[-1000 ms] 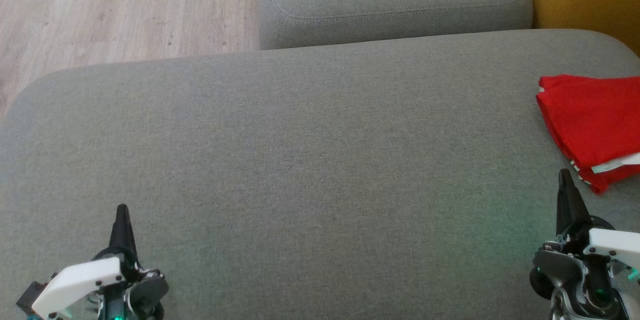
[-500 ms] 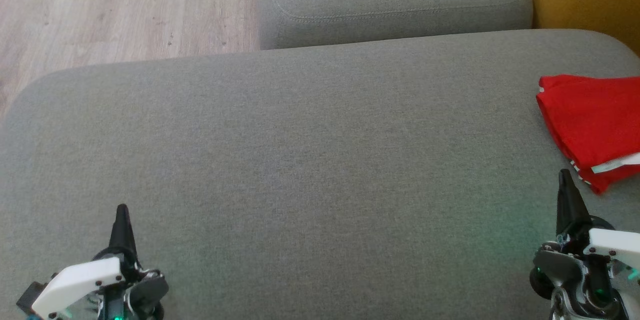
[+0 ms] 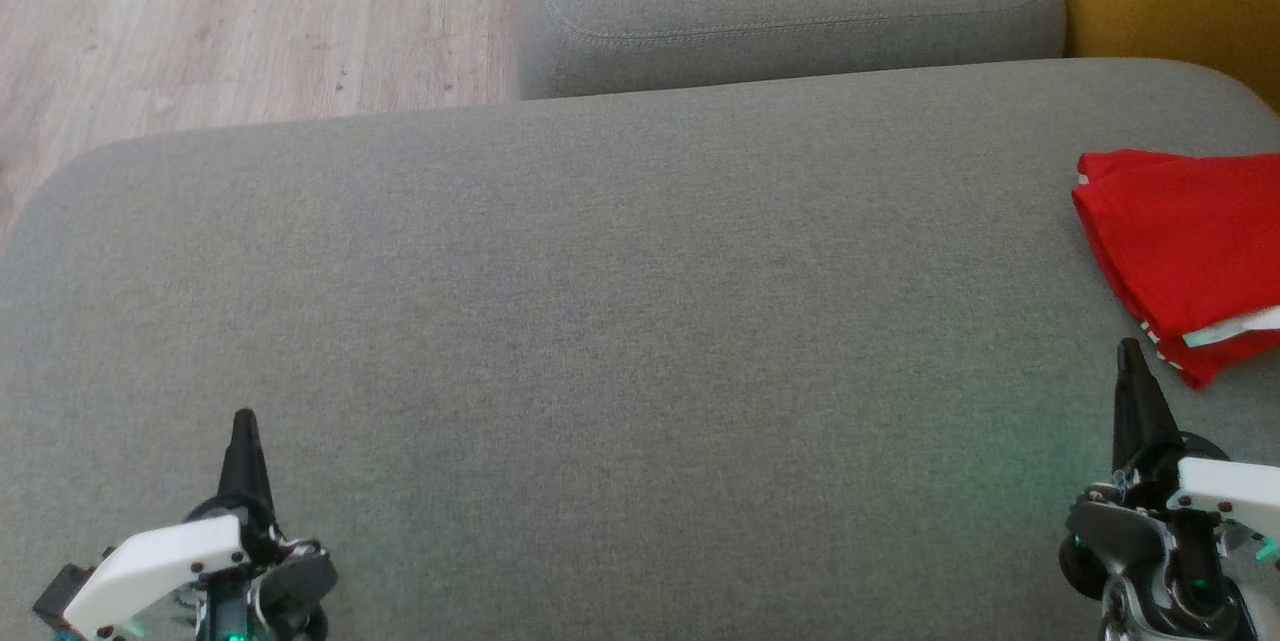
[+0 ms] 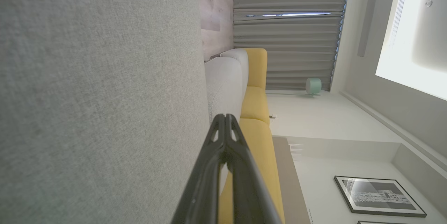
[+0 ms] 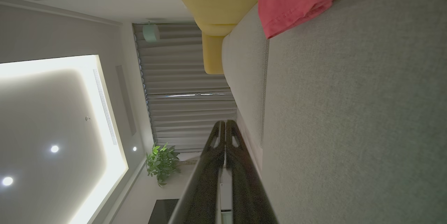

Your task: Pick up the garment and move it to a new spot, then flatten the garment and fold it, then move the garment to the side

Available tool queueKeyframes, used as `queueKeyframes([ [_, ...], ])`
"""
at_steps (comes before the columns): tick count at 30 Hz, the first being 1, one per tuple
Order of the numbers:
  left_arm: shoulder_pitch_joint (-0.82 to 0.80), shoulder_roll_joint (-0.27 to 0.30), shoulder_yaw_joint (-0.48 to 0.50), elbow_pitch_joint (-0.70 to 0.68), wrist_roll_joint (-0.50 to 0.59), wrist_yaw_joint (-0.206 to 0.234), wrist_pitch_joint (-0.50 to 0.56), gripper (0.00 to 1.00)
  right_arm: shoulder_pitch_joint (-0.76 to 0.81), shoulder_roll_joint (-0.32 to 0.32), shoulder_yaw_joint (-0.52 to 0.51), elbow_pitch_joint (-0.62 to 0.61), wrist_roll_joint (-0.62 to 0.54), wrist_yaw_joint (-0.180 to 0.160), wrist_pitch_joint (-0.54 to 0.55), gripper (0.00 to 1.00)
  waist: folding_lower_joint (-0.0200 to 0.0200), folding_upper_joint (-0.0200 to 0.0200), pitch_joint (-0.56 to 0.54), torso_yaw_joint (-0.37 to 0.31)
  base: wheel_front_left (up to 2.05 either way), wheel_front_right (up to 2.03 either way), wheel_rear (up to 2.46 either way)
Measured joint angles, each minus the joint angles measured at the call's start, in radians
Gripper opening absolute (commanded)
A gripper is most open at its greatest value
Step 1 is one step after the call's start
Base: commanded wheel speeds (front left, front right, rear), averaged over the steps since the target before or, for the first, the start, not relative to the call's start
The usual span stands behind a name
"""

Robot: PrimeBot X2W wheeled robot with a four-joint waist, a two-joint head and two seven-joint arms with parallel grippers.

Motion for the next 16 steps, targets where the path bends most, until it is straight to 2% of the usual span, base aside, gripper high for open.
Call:
queueKeyframes([
  [16,0.0,0.0,0.0,0.0,0.001,0.0,0.0,0.0,0.0,0.0,0.0,0.0,0.0,0.0,0.0,0.0,0.0,0.0,0.0,0.0,0.0,0.0,0.0],
])
